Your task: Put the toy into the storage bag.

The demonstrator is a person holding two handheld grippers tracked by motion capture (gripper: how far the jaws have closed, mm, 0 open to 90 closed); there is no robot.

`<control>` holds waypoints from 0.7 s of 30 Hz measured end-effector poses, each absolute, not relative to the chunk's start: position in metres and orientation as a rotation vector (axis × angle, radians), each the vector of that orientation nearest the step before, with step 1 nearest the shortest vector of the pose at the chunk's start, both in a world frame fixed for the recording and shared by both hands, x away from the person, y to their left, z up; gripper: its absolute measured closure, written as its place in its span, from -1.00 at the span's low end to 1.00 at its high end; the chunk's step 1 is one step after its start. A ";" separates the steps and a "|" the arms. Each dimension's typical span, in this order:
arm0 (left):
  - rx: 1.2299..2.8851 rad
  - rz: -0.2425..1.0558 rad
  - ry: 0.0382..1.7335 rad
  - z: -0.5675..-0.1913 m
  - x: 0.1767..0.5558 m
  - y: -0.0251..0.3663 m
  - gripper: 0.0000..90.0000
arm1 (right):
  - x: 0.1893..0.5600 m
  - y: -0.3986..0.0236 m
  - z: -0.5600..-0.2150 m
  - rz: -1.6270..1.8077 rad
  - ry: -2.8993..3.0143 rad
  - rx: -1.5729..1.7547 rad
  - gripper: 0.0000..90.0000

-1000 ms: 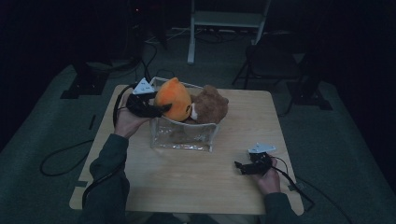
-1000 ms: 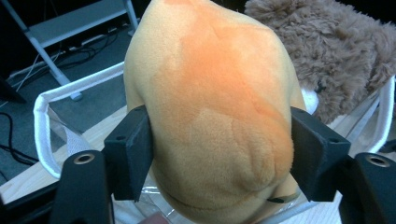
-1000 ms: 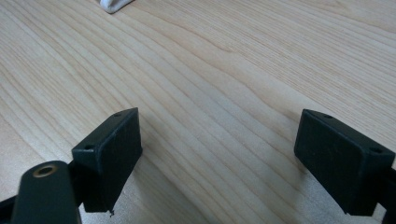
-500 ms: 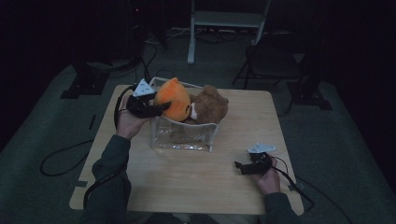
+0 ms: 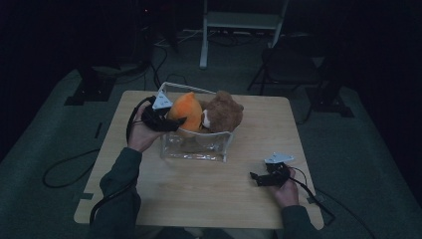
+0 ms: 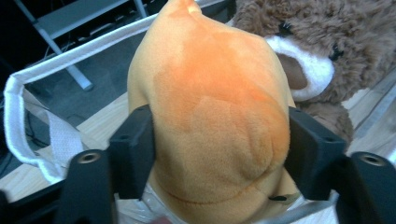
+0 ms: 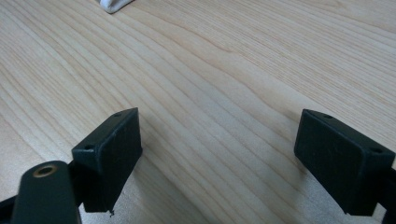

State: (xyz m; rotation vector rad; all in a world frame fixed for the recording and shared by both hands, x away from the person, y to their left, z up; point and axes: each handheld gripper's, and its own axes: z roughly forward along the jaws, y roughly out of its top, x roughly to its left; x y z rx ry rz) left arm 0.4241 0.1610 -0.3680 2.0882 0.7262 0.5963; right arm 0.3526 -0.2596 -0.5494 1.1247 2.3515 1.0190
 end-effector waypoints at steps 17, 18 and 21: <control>2.004 0.575 0.712 -0.375 0.418 0.162 -0.57 | 0.353 -0.260 -0.549 1.019 2.351 1.125 -0.68; 2.005 0.575 0.716 -0.375 0.418 0.163 -0.57 | 0.353 -0.260 -0.549 1.019 2.351 1.125 -0.68; 2.005 0.600 0.726 -0.376 0.417 0.164 -0.58 | 0.353 -0.260 -0.549 1.019 2.351 1.125 -0.68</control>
